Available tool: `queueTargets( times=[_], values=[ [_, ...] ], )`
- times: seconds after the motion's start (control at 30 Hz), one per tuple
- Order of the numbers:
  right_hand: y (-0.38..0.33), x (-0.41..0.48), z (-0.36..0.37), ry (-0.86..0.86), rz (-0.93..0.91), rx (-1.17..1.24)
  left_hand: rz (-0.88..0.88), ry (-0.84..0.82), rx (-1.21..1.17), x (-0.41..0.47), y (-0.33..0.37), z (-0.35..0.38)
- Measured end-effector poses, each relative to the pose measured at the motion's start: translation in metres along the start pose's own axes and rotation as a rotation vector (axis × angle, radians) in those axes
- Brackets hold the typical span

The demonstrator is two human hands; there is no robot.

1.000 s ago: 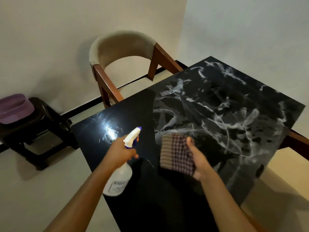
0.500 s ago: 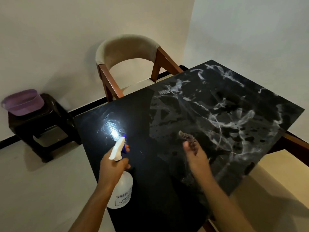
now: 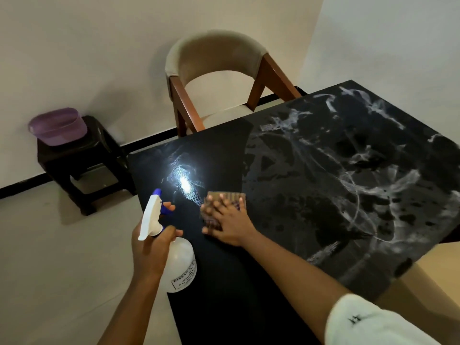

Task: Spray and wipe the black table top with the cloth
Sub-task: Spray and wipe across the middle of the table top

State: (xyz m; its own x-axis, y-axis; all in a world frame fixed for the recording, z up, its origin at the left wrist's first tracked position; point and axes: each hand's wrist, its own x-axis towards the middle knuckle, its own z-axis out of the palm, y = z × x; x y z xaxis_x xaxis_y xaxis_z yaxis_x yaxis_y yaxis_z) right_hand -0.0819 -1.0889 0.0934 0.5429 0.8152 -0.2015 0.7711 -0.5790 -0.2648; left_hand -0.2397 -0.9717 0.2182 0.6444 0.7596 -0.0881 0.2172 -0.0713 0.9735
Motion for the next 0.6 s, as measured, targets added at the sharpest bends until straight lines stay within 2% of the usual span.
queueTargets(
  times=[0.07, 0.13, 0.3, 0.37, 0.5, 0.6],
  values=[
    [0.004, 0.027, -0.010, 0.020, 0.121, 0.039, 0.012, -0.018, 0.006, 0.007, -0.006, 0.000],
    [0.000, 0.030, -0.012, 0.024, 0.166, 0.040, 0.034, -0.042, 0.019, 0.012, -0.009, 0.000],
    [0.001, -0.060, 0.017, 0.066, -0.100, -0.014, 0.069, -0.069, -0.058, 0.030, -0.015, 0.008],
    [0.021, -0.081, 0.024, 0.102, -0.093, -0.056, 0.069, -0.086, -0.106, 0.036, -0.014, 0.015],
    [0.062, -0.041, 0.000, 0.147, 0.199, -0.016, 0.078, -0.140, -0.190, 0.046, -0.011, 0.034],
    [0.072, -0.007, -0.015, 0.107, 0.422, 0.015, 0.096, -0.159, -0.202, 0.055, -0.013, 0.048]
  ],
)
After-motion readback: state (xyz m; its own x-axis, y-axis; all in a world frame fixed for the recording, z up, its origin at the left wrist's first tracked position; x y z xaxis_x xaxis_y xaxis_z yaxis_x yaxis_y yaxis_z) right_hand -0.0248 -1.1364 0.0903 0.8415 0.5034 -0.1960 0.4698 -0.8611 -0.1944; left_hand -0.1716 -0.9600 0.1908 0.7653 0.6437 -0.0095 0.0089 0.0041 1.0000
